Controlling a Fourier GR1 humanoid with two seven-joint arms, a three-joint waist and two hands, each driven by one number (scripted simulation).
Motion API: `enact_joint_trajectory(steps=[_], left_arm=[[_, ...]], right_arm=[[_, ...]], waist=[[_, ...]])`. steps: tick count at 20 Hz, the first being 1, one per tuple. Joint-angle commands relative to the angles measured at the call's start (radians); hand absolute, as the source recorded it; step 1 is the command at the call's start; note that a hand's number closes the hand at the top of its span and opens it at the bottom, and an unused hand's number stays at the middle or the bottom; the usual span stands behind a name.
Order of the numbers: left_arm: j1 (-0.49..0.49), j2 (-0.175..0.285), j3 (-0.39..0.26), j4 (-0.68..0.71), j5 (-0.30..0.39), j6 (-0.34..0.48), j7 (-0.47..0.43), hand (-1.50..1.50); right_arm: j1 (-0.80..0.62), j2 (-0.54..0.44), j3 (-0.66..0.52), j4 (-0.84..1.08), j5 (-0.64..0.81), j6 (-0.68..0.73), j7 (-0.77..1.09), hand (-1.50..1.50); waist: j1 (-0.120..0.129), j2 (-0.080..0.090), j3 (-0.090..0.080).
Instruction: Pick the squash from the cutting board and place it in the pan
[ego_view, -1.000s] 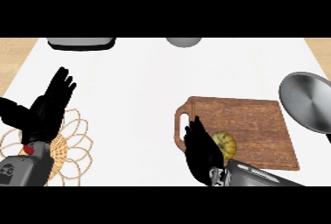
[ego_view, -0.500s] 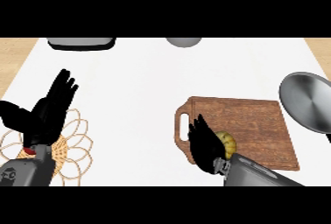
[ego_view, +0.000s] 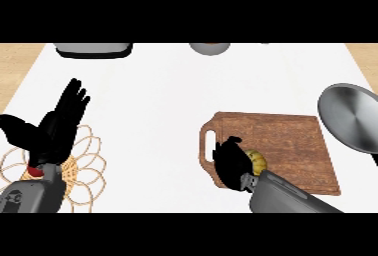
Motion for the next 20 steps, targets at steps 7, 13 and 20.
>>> enact_joint_trajectory(steps=[7, 13, 20], left_arm=[[-0.033, -0.023, 0.012, 0.012, -0.025, 0.001, 0.043, 0.00], [0.017, -0.027, 0.021, -0.038, -0.020, -0.013, 0.025, 0.00], [0.050, 0.002, 0.078, -0.040, -0.003, -0.001, 0.025, 0.00]], right_arm=[[0.040, 0.011, -0.046, 0.072, 0.059, -0.114, -0.149, 1.50], [0.153, 0.019, -0.197, -0.012, 0.012, -0.170, -0.077, 1.50], [0.319, 0.132, -0.724, -0.101, -0.278, -0.357, 0.138, 1.50]], waist=[[-0.003, 0.009, 0.002], [-0.017, 0.007, 0.003], [-0.093, -0.002, 0.006]])
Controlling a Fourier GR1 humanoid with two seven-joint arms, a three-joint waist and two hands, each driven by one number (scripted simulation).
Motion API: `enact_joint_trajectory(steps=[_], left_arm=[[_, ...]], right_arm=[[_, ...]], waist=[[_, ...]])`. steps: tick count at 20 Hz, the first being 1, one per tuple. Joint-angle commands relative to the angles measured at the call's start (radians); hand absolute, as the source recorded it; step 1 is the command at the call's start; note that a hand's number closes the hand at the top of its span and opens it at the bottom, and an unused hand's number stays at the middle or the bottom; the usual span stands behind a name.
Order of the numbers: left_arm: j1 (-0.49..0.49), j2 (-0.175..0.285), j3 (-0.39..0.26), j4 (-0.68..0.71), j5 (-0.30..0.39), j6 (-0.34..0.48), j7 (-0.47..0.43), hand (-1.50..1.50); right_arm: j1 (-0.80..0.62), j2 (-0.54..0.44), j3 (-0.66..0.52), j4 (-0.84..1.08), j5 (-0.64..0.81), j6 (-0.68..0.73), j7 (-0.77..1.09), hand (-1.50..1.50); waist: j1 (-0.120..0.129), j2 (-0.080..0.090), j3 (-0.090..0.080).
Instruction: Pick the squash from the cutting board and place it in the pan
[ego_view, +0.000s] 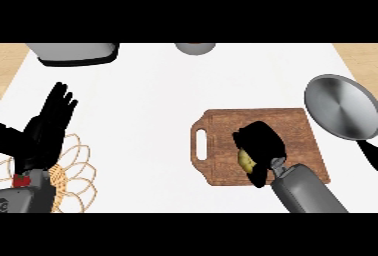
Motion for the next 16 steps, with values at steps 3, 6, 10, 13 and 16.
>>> enact_joint_trajectory(steps=[3, 6, 10, 13, 16], left_arm=[[0.021, 0.006, 0.008, -0.012, 0.005, -0.010, 0.000, 0.00], [0.019, 0.004, -0.008, -0.012, 0.012, -0.036, -0.003, 0.00], [-0.009, -0.019, -0.028, -0.043, -0.024, 0.017, 0.037, 0.00], [-0.045, -0.035, -0.035, 0.013, -0.025, -0.006, 0.018, 0.00], [0.004, -0.010, 0.014, 0.066, 0.012, -0.088, -0.073, 0.00]], right_arm=[[0.105, -0.002, -0.232, -0.242, -0.067, -0.178, 0.132, 1.50], [0.157, -0.041, -0.239, -0.432, -0.034, -0.204, 0.157, 1.50], [0.125, -0.070, -0.309, -0.657, -0.040, -0.115, 0.226, 1.50], [0.134, -0.083, -0.389, -0.747, -0.093, -0.008, 0.250, 1.50], [0.137, -0.031, -0.404, -0.754, -0.093, -0.010, 0.291, 1.50]], waist=[[0.009, -0.005, -0.003], [0.019, -0.004, -0.004], [0.036, -0.001, -0.004], [0.055, 0.007, -0.004], [0.064, 0.010, -0.004]])
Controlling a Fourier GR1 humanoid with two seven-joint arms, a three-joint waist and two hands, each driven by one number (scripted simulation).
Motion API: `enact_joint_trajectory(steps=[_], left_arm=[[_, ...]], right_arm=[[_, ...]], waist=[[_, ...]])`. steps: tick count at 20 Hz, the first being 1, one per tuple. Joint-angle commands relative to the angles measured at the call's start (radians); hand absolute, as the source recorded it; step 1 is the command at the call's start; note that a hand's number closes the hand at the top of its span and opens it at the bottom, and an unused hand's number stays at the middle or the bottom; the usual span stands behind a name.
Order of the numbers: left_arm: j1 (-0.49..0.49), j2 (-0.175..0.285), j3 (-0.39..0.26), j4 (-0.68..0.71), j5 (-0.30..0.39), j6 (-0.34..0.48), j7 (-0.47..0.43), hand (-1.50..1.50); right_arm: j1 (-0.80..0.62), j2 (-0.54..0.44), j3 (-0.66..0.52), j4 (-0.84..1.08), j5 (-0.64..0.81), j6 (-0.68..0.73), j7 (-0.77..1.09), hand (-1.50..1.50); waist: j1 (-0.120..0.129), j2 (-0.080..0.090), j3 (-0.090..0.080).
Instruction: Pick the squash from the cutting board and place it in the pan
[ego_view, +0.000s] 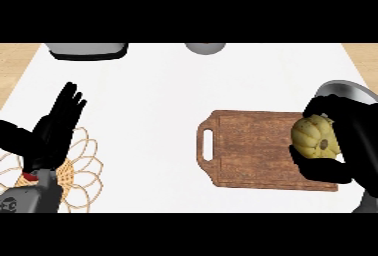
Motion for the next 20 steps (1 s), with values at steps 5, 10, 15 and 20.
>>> enact_joint_trajectory(steps=[5, 10, 15, 20], left_arm=[[-0.034, 0.000, 0.024, 0.047, 0.001, -0.036, -0.027, 0.00], [-0.004, -0.020, -0.014, -0.059, -0.038, 0.013, 0.052, 0.00], [-0.024, 0.006, 0.040, 0.028, 0.001, -0.050, -0.003, 0.00], [-0.065, -0.023, 0.006, 0.020, -0.027, -0.022, 0.046, 0.00]], right_arm=[[-0.152, -0.016, -0.245, 0.144, -0.099, -0.021, -0.011, 1.50], [-0.146, -0.138, -0.471, 0.294, -0.225, -0.095, -0.171, 1.50], [-0.183, -0.209, -0.561, 0.583, -0.244, -0.244, -0.326, 1.50], [-0.185, -0.255, -0.626, 0.872, -0.276, -0.404, -0.532, 1.50]], waist=[[0.024, 0.007, 0.000], [0.024, 0.005, 0.001], [0.028, 0.009, 0.001], [0.029, 0.010, 0.002]])
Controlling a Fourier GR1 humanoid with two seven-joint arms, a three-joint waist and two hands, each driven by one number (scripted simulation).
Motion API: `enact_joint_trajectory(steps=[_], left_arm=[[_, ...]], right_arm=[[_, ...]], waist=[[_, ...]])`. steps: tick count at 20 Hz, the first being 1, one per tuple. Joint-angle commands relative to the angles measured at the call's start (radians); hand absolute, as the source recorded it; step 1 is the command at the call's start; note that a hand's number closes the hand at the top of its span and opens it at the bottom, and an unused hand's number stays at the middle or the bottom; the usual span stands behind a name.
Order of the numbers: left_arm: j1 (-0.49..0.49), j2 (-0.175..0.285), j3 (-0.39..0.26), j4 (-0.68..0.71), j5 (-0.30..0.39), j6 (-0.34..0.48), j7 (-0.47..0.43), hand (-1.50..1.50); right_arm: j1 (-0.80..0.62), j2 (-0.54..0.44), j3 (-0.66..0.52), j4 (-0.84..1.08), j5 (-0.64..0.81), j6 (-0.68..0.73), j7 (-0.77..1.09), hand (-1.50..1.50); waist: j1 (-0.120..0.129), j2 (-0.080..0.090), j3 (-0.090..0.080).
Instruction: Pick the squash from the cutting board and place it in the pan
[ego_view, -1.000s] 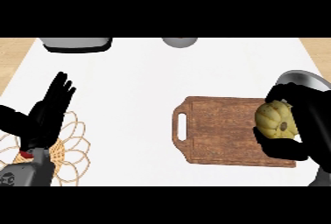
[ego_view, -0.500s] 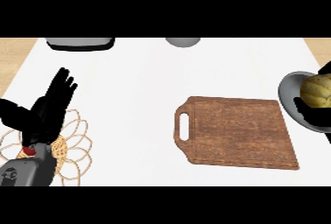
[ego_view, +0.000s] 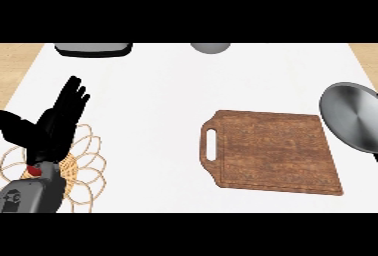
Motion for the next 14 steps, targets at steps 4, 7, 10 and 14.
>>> enact_joint_trajectory(steps=[4, 7, 10, 14], left_arm=[[-0.008, -0.028, -0.015, 0.014, -0.024, 0.009, -0.020, 0.00], [-0.023, -0.040, -0.031, -0.007, -0.039, 0.025, 0.006, 0.00], [-0.014, -0.021, -0.004, 0.025, -0.018, -0.009, -0.020, 0.00], [-0.058, -0.017, -0.001, 0.037, -0.018, -0.012, -0.001, 0.00]], right_arm=[[-0.117, -0.119, -0.064, 0.480, -0.053, -0.144, -0.307, 1.50], [-0.160, -0.086, -0.032, 0.641, -0.019, -0.238, -0.375, 1.50], [-0.216, -0.130, -0.044, 0.816, -0.025, -0.267, -0.494, 1.50], [-0.247, -0.128, -0.035, 0.987, 0.042, -0.410, -0.501, 1.50]], waist=[[0.013, 0.004, 0.001], [0.018, 0.005, 0.001], [0.024, 0.009, 0.002], [0.028, 0.012, 0.003]])
